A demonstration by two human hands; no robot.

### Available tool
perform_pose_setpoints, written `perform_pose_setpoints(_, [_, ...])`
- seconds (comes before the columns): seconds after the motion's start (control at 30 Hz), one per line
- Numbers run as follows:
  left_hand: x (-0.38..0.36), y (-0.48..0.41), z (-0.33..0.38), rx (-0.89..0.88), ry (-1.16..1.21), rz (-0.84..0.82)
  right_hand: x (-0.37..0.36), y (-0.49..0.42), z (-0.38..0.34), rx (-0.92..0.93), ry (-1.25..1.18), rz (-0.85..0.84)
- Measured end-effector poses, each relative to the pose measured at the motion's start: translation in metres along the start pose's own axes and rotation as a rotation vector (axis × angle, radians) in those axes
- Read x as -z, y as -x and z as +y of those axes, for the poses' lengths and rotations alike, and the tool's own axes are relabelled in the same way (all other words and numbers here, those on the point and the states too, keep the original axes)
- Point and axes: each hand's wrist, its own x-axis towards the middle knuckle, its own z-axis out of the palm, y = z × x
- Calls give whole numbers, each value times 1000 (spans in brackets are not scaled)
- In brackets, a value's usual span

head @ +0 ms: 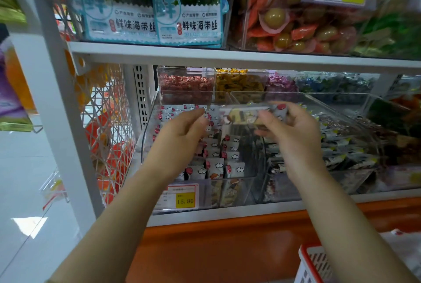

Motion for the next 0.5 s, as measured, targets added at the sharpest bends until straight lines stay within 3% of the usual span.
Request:
perform_pose_setpoints(0.1, [-9, -7, -8, -88, -393, -61, 1, -14, 3, 36, 161, 116])
perform_pose_setpoints(0.23, [-25, -13, -20, -154, -769, -291, -11, -33, 8, 255, 569, 64])
perform_pose_setpoints(0.5, [-20, -17, -34, -161, -873, -375, -42, -65, 8, 420, 1428, -496])
